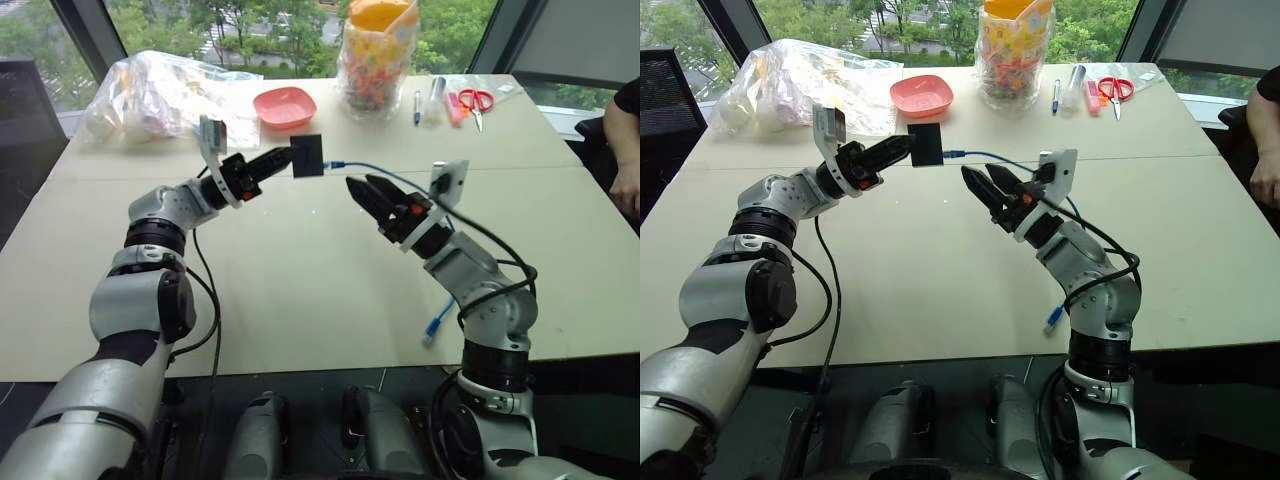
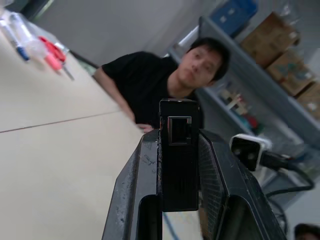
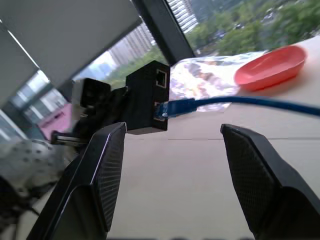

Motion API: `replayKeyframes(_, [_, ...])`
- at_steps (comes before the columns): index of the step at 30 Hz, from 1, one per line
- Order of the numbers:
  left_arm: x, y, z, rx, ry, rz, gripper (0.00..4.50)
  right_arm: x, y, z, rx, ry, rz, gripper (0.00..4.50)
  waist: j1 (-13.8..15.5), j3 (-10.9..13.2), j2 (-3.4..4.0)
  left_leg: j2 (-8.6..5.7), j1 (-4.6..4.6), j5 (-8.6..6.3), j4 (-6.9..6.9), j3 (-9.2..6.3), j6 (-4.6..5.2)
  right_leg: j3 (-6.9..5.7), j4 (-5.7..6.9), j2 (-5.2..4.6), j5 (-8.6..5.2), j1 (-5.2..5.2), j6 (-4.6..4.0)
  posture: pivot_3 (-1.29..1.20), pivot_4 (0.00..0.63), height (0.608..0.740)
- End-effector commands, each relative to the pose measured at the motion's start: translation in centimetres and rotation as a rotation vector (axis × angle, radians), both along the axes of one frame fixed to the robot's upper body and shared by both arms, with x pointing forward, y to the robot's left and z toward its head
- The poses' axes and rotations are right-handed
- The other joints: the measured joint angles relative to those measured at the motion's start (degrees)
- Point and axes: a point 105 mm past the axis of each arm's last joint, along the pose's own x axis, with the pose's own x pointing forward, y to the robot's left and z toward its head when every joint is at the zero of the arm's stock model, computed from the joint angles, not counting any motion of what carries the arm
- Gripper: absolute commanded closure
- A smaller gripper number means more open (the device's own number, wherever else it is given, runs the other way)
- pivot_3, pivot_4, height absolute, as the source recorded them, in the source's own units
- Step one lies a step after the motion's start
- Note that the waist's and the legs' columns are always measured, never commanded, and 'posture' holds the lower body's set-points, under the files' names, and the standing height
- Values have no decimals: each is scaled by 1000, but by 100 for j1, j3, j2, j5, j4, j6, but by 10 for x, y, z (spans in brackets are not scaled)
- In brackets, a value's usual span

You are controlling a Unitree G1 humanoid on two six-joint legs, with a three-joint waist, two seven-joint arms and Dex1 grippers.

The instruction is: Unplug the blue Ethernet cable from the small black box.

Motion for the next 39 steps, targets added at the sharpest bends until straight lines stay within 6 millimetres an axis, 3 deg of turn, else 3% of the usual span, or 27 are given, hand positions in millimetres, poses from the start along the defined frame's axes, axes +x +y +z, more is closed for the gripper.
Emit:
replayKeyframes(1, [-12, -3, 23, -104, -39, -81, 4066, -1, -1, 19, 132, 20, 6, 1376, 11, -1, 1, -1, -1, 0, 0, 0, 0, 0, -1, -2, -2, 0, 3, 0, 150, 740])
replayKeyframes(8, [-26, -18, 15, -127, 2, -143, 4066, -10, 16, 30, 120, -46, 77, 1376, 0, -1, 1, -17, -7, -4, -3, 11, 6, 16, -4, 0, -2, -11, 3, 0, 150, 740])
replayKeyframes(19, [-25, -18, 15, -163, 19, -103, 4066, -24, 22, 39, 124, -109, 163, 1376, 3, -1, 1, -15, -6, -4, -3, 12, 6, 18, -3, 4, -9, -14, 16, 0, 150, 740])
replayKeyframes(37, [-32, -30, 7, -127, 16, -142, 4066, -9, 21, 35, 149, -83, 127, 1376, 4, -1, 1, -15, -7, -4, -3, 12, 6, 17, -6, 5, -9, -14, 16, 0, 150, 740])
replayKeyframes(39, [-34, -32, 7, -121, 10, -153, 4066, -7, 21, 34, 146, -82, 123, 1922, 4, -1, 1, -15, -7, -4, -3, 13, 6, 18, -6, 5, -9, -14, 16, 0, 150, 740])
